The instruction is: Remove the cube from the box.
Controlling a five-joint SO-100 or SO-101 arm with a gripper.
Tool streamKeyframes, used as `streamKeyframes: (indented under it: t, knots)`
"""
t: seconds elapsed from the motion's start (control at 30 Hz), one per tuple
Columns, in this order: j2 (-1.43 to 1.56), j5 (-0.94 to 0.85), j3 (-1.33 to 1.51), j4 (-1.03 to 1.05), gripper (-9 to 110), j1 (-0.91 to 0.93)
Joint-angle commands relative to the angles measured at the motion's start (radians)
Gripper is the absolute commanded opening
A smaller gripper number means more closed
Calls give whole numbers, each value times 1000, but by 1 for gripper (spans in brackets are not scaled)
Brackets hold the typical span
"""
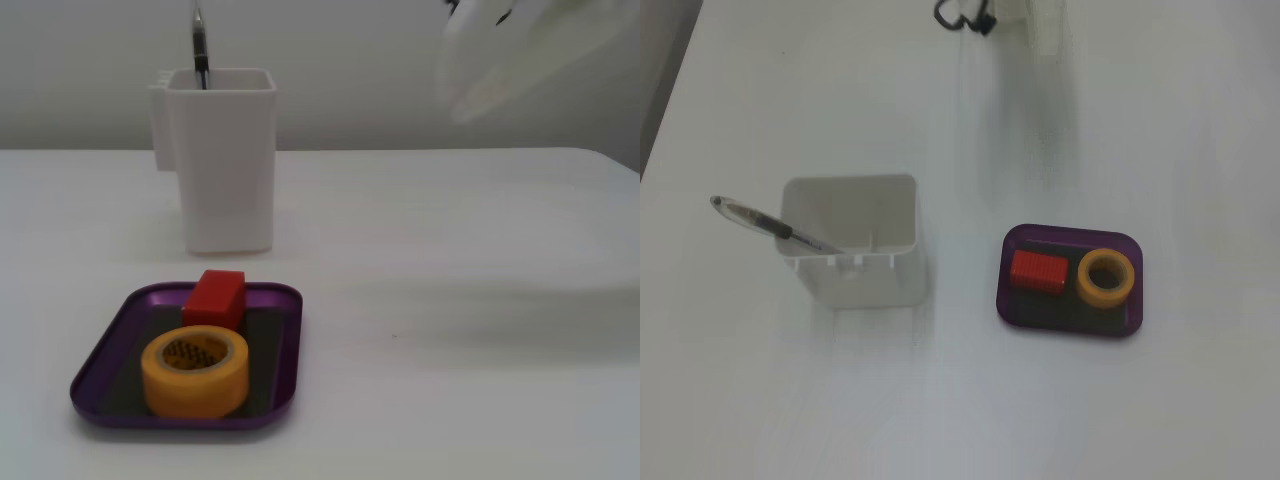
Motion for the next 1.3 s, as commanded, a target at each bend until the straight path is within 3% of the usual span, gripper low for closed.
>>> streamKeyframes:
  t: [0.0,0.23,0.5,0.87,1.27]
  knots:
    - [-353,75,-339,74,4,-48]
    - [-853,160,-850,183,21,-81]
    - [-1216,207,-1213,230,24,-60]
    - [-1338,196,-1262,250,24,80]
    - [-1419,207,-1262,236,24,91]
